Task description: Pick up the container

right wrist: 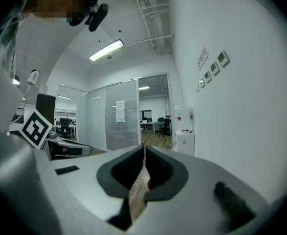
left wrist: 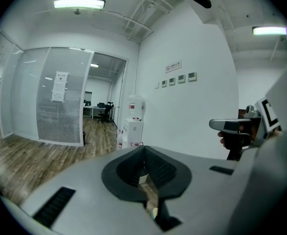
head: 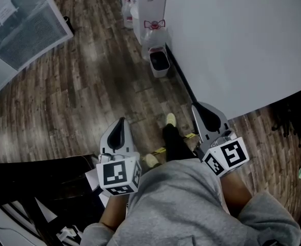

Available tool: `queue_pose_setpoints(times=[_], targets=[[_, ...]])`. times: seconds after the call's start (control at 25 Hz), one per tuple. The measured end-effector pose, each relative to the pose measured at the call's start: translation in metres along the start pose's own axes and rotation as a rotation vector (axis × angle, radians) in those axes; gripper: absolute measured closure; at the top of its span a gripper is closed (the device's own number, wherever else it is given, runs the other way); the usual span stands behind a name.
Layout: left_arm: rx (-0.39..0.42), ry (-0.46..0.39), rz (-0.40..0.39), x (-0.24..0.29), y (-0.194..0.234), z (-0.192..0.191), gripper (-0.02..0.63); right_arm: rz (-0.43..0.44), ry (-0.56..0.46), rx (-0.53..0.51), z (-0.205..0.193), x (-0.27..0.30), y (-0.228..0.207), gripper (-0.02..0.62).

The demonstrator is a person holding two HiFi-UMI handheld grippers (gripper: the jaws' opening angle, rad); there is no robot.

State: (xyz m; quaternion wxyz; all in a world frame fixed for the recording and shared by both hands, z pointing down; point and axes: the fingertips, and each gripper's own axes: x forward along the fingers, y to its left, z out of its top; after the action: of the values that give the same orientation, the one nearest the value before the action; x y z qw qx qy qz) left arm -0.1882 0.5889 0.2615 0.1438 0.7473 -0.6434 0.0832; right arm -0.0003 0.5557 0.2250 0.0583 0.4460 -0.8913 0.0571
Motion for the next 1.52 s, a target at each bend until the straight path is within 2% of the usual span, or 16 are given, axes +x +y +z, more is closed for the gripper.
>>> queue_pose_setpoints(times=[0.28, 0.48, 0.68, 1.12, 1.32, 1.52], targets=[[0.006, 0.003, 0.019, 0.029, 0.014, 0.005, 0.591, 0.024, -0.021, -0.002, 0.001, 0.031, -0.011, 0.561], [0.012, 0.016, 0.036, 0.069, 0.026, 0.013, 0.591, 0.041, -0.028, 0.0, 0.001, 0.073, -0.03, 0.561], [0.024, 0.05, 0.052, 0.14, 0.033, 0.02, 0.591, 0.046, -0.006, 0.031, -0.012, 0.127, -0.081, 0.561], [0.054, 0.14, 0.038, 0.31, 0.036, 0.05, 0.591, 0.014, 0.082, 0.068, -0.021, 0.238, -0.227, 0.561], [0.049, 0.19, 0.037, 0.356, 0.035, 0.055, 0.591, 0.009, 0.114, 0.083, -0.02, 0.272, -0.264, 0.561], [0.04, 0.199, 0.042, 0.394, 0.033, 0.072, 0.591, 0.024, 0.138, 0.094, -0.016, 0.303, -0.291, 0.561]])
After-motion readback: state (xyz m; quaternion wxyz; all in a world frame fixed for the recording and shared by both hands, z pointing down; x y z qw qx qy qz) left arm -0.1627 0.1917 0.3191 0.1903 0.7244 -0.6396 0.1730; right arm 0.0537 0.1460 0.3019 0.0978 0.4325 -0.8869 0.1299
